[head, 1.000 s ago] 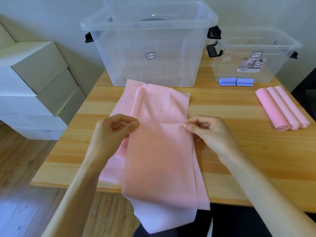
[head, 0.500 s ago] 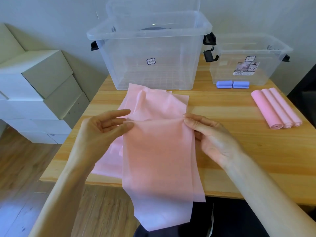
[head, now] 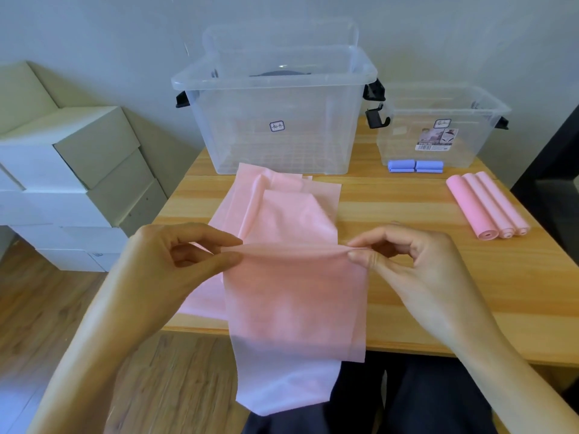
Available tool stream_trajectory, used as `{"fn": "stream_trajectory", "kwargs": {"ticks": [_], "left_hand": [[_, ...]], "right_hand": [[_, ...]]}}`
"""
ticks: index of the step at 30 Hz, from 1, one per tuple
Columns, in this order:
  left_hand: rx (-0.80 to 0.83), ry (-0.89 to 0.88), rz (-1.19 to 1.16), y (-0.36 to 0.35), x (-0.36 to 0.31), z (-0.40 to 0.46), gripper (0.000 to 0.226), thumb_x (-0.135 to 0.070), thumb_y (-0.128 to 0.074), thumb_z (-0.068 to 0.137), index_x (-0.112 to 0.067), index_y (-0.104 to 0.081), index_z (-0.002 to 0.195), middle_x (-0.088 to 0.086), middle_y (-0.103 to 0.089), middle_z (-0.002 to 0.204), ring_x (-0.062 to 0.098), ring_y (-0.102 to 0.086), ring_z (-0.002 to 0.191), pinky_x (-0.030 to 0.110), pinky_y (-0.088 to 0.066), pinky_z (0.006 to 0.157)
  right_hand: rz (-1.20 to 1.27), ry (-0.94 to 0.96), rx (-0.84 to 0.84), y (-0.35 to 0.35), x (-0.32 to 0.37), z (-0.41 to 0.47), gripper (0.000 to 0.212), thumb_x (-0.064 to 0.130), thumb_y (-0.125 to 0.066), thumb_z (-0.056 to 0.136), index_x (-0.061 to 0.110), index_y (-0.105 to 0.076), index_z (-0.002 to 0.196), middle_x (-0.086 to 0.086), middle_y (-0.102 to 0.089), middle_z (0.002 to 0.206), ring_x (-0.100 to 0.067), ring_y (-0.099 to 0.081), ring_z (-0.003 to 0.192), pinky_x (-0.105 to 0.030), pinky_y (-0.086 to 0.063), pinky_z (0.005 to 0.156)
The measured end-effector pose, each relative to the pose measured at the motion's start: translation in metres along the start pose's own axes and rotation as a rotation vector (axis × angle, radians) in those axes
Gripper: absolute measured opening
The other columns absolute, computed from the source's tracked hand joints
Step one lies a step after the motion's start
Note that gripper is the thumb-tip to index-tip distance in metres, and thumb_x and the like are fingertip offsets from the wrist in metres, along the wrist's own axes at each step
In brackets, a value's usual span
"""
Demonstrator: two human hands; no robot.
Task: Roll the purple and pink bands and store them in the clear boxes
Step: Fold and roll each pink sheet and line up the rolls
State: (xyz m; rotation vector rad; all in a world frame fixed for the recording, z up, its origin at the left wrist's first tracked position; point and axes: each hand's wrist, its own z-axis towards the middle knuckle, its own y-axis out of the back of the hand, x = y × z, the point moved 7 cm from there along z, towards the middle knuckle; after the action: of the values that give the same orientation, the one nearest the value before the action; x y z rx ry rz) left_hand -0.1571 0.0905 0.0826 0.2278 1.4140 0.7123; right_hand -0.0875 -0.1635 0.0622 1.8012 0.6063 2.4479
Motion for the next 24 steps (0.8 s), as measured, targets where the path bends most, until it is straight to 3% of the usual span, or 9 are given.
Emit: {"fn": "stream_trajectory", "kwargs": {"ticks": [2,5,8,11,13,16,18,20,24], "left_hand": [[0.01,-0.046,0.005,0.003,-0.011,-0.008,0.011,-0.038,-0.075,0.067,-0.039,-0.077,0.078,-0.01,-0.074,0.069,0.004,-0.069,0.065,0.024,-0.052,0.07],[0.02,-0.136,-0.001,0.011,-0.023,-0.018,0.012,-0.045,-0.077,0.064,-0.041,-0.076,0.075,-0.014,-0.074,0.075,0.006,-0.07,0.067,0.015,-0.053,0.069],[0.053,-0.225,0.011,0.016,-0.02,-0.023,0.022,-0.055,-0.078,0.067,-0.037,-0.076,0.079,-0.01,-0.072,0.084,0.01,-0.069,0.078,0.016,-0.053,0.07],[0.049,-0.197,-0.078,0.021,-0.008,-0.023,0.04,-0.056,-0.077,0.064,-0.023,-0.076,0.087,-0.007,-0.074,0.089,0.011,-0.071,0.084,0.016,-0.054,0.071],[0.084,-0.188,-0.066,0.019,-0.003,-0.023,0.04,-0.057,-0.077,0.068,-0.025,-0.075,0.092,-0.006,-0.075,0.091,0.012,-0.072,0.086,0.017,-0.055,0.073],[0.141,-0.159,-0.093,0.015,-0.002,-0.022,0.037,-0.057,-0.077,0.071,-0.028,-0.074,0.095,-0.005,-0.076,0.094,0.013,-0.073,0.088,0.019,-0.056,0.076],[0.189,-0.115,-0.173,0.008,-0.005,-0.02,0.02,-0.047,-0.081,0.076,-0.03,-0.074,0.084,-0.002,-0.076,0.087,0.013,-0.074,0.082,0.017,-0.056,0.075],[0.254,-0.054,-0.221,-0.004,-0.006,-0.016,0.004,-0.033,-0.072,0.076,-0.029,-0.074,0.075,0.001,-0.076,0.081,0.015,-0.074,0.076,0.017,-0.055,0.076],[0.3,0.062,-0.22,-0.023,0.013,0.004,0.01,-0.024,-0.066,0.083,-0.021,-0.075,0.082,0.004,-0.076,0.085,0.016,-0.073,0.082,0.017,-0.054,0.077]], "right_hand": [[-0.044,0.049,-0.005,0.004,0.01,-0.007,0.011,0.014,-0.079,0.078,0.025,-0.076,0.078,0.012,-0.068,0.077,-0.008,-0.06,0.078,-0.012,-0.043,0.076],[-0.072,0.105,-0.023,0.013,0.024,-0.019,0.005,0.03,-0.078,0.073,0.029,-0.075,0.076,0.011,-0.066,0.086,-0.009,-0.06,0.09,-0.011,-0.04,0.08],[-0.108,0.148,0.0,0.02,0.037,-0.033,0.017,0.05,-0.076,0.075,0.034,-0.072,0.078,0.017,-0.07,0.1,-0.003,-0.06,0.107,-0.005,-0.036,0.086],[-0.097,0.135,0.05,0.023,0.044,-0.044,0.025,0.055,-0.062,0.075,0.033,-0.068,0.087,0.016,-0.073,0.09,-0.005,-0.064,0.097,-0.009,-0.04,0.082],[-0.109,0.133,0.049,0.024,0.046,-0.05,0.025,0.056,-0.061,0.075,0.035,-0.067,0.087,0.014,-0.072,0.081,-0.006,-0.063,0.087,-0.008,-0.04,0.075],[-0.099,0.096,0.054,0.021,0.045,-0.053,0.024,0.058,-0.068,0.073,0.038,-0.069,0.086,0.017,-0.073,0.076,-0.004,-0.064,0.085,-0.008,-0.041,0.076],[-0.011,0.015,0.079,0.015,0.035,-0.047,0.019,0.052,-0.077,0.07,0.04,-0.073,0.084,0.018,-0.074,0.076,0.004,-0.067,0.086,-0.005,-0.041,0.078],[0.052,-0.047,0.103,0.007,0.02,-0.038,0.014,0.04,-0.074,0.067,0.036,-0.076,0.08,0.016,-0.075,0.076,0.007,-0.068,0.083,-0.003,-0.042,0.078],[0.068,-0.119,0.083,-0.004,-0.016,-0.014,0.002,0.023,-0.075,0.08,0.024,-0.077,0.081,0.011,-0.076,0.078,0.0,-0.07,0.08,-0.006,-0.045,0.075]]}}
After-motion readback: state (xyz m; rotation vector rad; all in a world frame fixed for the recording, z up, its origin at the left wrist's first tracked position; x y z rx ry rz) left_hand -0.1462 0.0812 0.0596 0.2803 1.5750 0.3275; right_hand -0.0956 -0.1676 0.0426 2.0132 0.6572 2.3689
